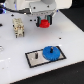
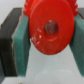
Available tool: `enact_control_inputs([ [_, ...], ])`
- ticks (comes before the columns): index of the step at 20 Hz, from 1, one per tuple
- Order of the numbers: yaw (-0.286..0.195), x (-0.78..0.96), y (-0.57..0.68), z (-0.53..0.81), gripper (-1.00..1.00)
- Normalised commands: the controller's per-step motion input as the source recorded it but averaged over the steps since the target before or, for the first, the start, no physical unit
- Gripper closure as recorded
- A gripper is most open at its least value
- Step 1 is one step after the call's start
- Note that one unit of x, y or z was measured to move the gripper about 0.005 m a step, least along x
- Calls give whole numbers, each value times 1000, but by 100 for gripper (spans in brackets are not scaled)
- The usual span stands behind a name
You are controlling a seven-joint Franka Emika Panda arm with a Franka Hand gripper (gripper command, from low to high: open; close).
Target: Insert the blue gear onto the right peg, followed by the red gear
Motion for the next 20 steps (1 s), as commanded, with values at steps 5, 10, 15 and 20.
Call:
enact_control_inputs([
  [5, 0, 693, -108, 436, 100],
  [10, 0, 738, -49, 439, 100],
  [15, 0, 765, -64, 401, 100],
  [20, 0, 815, -46, 312, 100],
])
